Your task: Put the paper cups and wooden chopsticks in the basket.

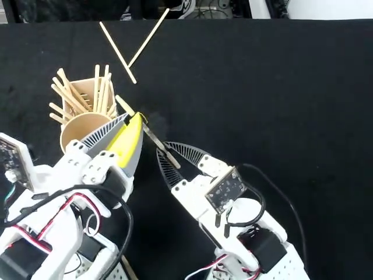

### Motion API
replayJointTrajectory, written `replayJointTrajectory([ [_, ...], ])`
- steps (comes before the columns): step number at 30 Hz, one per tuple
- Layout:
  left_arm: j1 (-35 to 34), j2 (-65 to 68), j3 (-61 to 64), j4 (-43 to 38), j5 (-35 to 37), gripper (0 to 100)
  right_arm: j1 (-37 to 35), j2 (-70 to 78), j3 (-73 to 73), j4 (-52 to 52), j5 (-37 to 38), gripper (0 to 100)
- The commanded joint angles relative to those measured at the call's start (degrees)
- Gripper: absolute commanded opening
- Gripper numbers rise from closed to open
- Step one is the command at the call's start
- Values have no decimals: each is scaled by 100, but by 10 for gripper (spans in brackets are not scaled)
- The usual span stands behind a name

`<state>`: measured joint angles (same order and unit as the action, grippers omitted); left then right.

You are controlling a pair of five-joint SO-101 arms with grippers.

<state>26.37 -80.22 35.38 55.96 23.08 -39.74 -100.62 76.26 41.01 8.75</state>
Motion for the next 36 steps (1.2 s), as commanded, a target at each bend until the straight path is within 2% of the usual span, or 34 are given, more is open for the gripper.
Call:
replayJointTrajectory([
  [1, 374, -18, -75, -35, -149, 30, 53, 75, -207, -123, -9, 11],
  [9, 541, -18, -75, -97, -158, 29, 44, 75, -198, -123, -9, 11],
  [13, 585, -18, -75, -193, -431, 29, 44, 75, -198, -123, -9, 12],
  [19, 585, -9, -303, -202, -466, 29, 44, 57, -215, 53, -44, 106],
  [30, 532, 26, -963, -211, -501, 29, 44, 13, -242, 193, -26, 109],
  [36, 286, 35, -1613, -123, -1152, 28, 79, 13, -338, 659, 202, 109],
])
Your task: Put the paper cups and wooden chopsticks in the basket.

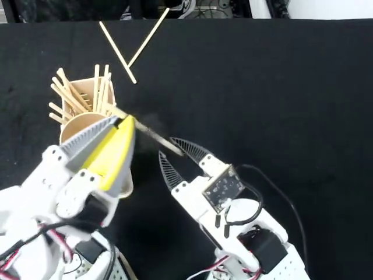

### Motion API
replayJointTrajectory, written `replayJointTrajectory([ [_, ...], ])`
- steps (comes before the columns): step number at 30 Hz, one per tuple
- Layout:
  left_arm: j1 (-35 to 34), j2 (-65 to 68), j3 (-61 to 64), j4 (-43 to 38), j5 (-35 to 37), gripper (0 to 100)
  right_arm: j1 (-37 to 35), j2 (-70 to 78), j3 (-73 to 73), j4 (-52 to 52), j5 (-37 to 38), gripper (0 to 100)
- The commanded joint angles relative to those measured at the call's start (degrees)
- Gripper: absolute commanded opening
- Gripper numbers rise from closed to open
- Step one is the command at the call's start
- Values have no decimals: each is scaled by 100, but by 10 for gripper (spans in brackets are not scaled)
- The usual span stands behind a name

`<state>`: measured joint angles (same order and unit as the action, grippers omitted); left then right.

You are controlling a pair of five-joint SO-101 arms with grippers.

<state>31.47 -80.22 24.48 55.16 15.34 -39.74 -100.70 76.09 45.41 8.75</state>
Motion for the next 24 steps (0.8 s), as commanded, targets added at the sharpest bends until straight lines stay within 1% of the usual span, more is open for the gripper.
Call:
replayJointTrajectory([
  [1, -321, 35, -637, 35, -536, 28, 79, 22, -251, 273, 334, 109],
  [3, -629, 35, -848, 246, -774, 28, 79, 22, -66, 281, 431, 109],
  [6, -1358, 105, -1015, 273, -1055, 28, 79, 22, 127, 193, 440, 107],
  [9, -2141, 554, -1270, 281, -1231, 28, 79, 22, 233, 167, 448, 107],
  [11, -2519, 1020, -1490, 273, -1327, 28, 79, 40, 268, 132, 448, 107],
  [14, -2835, 1705, -1965, 273, -1371, 28, 79, 31, 303, 132, 448, 107],
  [19, -3143, 2620, -2809, 255, -1380, 28, 79, 31, 312, 141, 448, 106],
  [24, -3433, 3341, -2853, 255, -1459, 28, 79, 31, 312, 158, 448, 106],
])
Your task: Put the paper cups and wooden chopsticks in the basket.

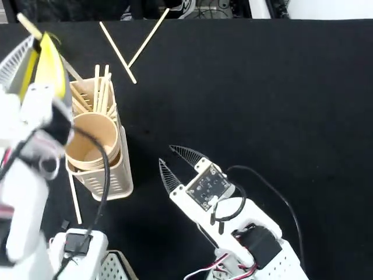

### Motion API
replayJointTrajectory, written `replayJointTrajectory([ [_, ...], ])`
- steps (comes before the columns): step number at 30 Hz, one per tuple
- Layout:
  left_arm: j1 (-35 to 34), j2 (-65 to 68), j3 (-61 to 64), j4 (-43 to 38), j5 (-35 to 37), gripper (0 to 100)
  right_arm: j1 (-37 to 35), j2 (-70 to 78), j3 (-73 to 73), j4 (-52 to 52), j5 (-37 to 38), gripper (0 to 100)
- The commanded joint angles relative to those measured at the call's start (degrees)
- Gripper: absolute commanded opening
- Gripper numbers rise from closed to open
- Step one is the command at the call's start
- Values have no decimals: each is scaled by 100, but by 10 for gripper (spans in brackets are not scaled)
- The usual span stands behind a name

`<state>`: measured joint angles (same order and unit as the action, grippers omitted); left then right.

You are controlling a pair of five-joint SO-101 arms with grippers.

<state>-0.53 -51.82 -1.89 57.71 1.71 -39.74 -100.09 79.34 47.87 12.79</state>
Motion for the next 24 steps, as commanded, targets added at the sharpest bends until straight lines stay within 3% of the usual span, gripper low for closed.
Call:
replayJointTrajectory([
  [1, -295, 563, -154, 44, -88, 29, 79, -31, -13, -79, 44, 106],
  [4, -382, 580, 312, -149, 0, 29, 79, -31, -13, -79, 44, 106],
  [9, -391, 571, 1446, -1336, 229, 29, 79, -31, -13, -79, 44, 106],
  [12, -356, 563, 1789, -1424, 229, 34, 79, -31, -13, -79, 44, 106],
  [14, -365, 563, 1798, -1257, 202, 78, 79, -31, -13, -79, 44, 106],
  [18, -356, 563, 1446, -501, 202, 292, 79, -13, -13, -79, 44, 106],
  [21, -453, 580, 919, -123, 185, 288, 88, 13, -13, -79, 44, 106],
  [24, -1226, 633, 66, 510, 237, 283, 114, 13, -13, -79, 44, 106],
])
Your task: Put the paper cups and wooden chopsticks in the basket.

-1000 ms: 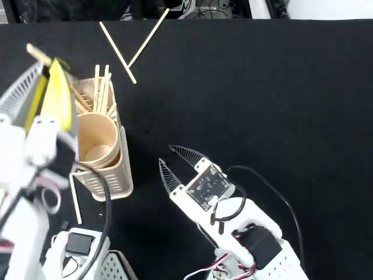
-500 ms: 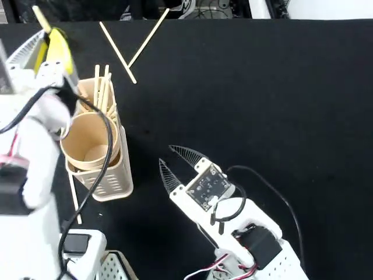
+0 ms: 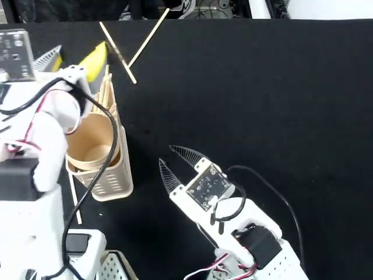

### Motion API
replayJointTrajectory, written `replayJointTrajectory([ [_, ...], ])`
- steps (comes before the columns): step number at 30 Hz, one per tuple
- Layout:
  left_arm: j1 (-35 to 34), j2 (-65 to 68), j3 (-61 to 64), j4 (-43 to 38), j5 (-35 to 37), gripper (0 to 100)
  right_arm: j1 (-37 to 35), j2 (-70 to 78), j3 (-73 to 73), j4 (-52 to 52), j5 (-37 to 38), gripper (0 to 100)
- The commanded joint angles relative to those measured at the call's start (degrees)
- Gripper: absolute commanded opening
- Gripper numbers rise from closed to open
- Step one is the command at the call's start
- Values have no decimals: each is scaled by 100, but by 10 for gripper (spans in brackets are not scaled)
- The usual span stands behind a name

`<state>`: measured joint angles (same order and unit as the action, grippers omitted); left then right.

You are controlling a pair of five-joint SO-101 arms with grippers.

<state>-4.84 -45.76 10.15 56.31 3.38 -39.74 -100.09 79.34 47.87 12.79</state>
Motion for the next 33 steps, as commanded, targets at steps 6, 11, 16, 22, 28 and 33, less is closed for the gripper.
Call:
replayJointTrajectory([
  [6, -2782, 853, -2571, 2092, -70, 282, 475, 22, -40, -158, 44, 106],
  [11, -3565, 2330, -2668, 2620, -765, 281, 545, 22, -22, -202, 35, 106],
  [16, -3969, 4105, -2466, 2778, -862, 281, 545, 22, -13, -202, 35, 106],
  [22, -3574, 5996, -2062, 2312, -835, 281, 545, 22, -13, -202, 35, 106],
  [28, -2800, 7165, -2053, 1591, -624, 281, 545, 22, -4, -202, 35, 106],
  [33, -2448, 7622, -2079, 1037, -185, 281, 527, 22, 66, -220, 44, 106],
])
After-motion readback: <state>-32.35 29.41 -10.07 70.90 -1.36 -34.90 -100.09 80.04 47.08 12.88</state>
